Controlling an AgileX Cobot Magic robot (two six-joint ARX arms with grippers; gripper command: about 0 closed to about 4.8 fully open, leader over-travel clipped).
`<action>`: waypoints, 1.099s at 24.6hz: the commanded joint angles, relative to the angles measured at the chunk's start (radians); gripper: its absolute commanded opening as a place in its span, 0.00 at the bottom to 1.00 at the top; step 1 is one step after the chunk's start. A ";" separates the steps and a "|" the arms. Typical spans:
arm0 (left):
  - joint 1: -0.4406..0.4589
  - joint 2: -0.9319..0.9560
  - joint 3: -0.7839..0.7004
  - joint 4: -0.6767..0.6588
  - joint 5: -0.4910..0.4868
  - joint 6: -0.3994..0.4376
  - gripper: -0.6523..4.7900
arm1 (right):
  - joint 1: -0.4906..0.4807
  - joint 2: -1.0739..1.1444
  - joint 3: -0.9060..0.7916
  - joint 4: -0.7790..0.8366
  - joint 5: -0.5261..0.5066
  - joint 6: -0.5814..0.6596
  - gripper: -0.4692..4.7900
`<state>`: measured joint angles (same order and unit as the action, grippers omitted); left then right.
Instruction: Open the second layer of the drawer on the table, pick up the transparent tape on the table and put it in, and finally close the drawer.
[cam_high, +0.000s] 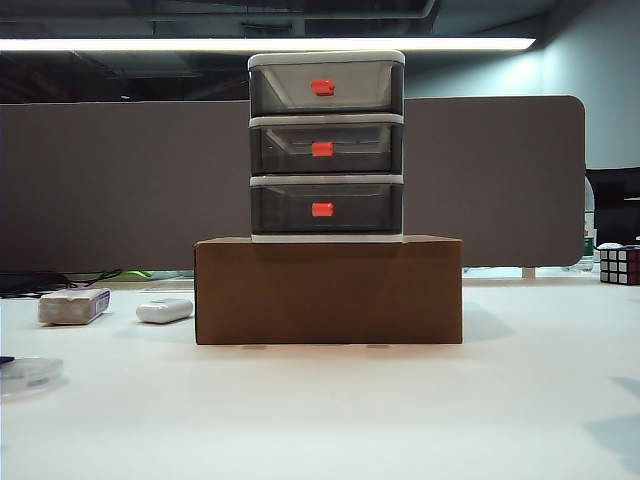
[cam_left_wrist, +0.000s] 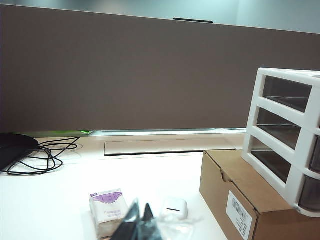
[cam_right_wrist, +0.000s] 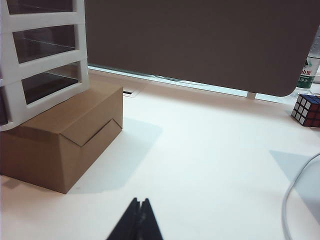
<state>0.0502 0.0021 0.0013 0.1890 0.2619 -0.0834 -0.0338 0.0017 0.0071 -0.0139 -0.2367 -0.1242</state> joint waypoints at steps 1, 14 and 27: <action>0.002 0.000 0.006 0.007 0.005 -0.003 0.11 | 0.001 -0.001 -0.006 0.014 -0.002 0.003 0.08; -0.029 0.000 0.006 0.011 0.483 -0.410 0.11 | 0.002 -0.001 -0.006 0.027 -0.359 0.365 0.08; -0.460 0.000 0.007 -0.082 0.131 -0.435 0.11 | 0.015 -0.001 -0.002 0.080 -0.494 0.502 0.08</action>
<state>-0.3393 0.0021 0.0013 0.0925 0.4973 -0.5884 -0.0292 0.0017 0.0071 0.0475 -0.7200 0.3683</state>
